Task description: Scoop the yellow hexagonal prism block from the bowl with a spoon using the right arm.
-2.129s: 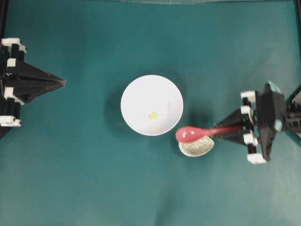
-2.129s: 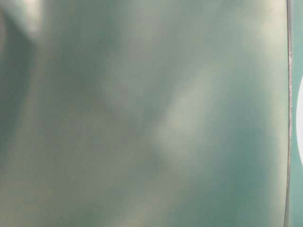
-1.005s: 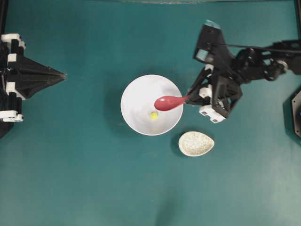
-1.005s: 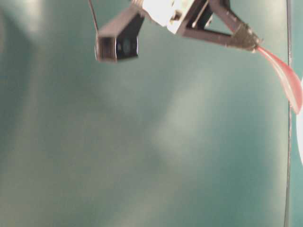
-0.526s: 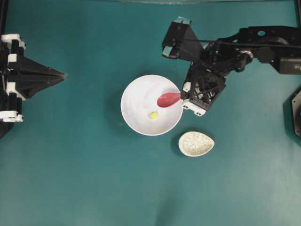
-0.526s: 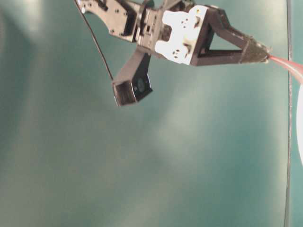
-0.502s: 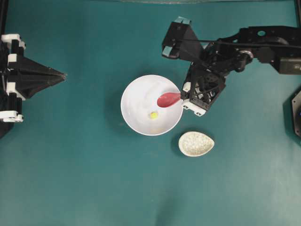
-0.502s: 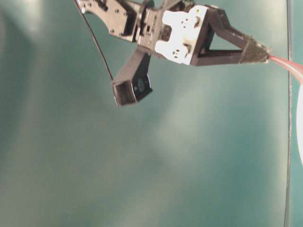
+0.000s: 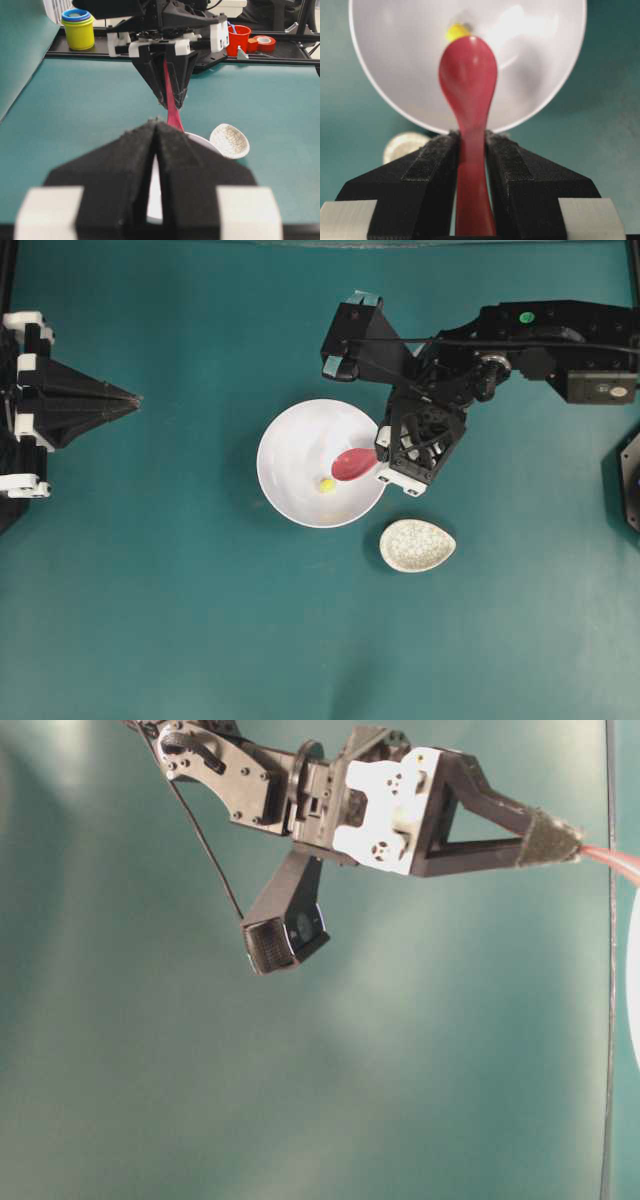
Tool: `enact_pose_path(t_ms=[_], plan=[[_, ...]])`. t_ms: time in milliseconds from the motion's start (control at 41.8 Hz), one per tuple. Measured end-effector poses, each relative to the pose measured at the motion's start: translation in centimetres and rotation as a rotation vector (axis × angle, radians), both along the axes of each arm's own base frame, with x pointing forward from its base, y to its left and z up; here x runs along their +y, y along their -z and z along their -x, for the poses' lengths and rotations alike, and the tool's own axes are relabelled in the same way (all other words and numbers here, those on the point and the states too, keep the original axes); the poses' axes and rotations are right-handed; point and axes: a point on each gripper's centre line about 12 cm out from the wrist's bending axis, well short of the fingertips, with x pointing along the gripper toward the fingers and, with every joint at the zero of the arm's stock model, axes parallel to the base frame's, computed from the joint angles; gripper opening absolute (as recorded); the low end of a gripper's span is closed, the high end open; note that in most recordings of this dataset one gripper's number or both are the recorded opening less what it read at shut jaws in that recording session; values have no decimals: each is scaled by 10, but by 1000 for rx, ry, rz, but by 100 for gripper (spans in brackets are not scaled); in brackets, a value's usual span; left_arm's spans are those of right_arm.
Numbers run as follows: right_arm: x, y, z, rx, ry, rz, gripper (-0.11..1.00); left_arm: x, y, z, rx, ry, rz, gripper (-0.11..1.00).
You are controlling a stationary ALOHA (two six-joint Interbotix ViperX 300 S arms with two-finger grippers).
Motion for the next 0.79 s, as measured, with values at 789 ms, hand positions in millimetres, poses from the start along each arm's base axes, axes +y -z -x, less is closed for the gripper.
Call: enact_pose_path(t_ms=[789], plan=[[10, 29, -17, 48, -28, -3, 24, 0, 0, 0, 2, 0, 0, 0]])
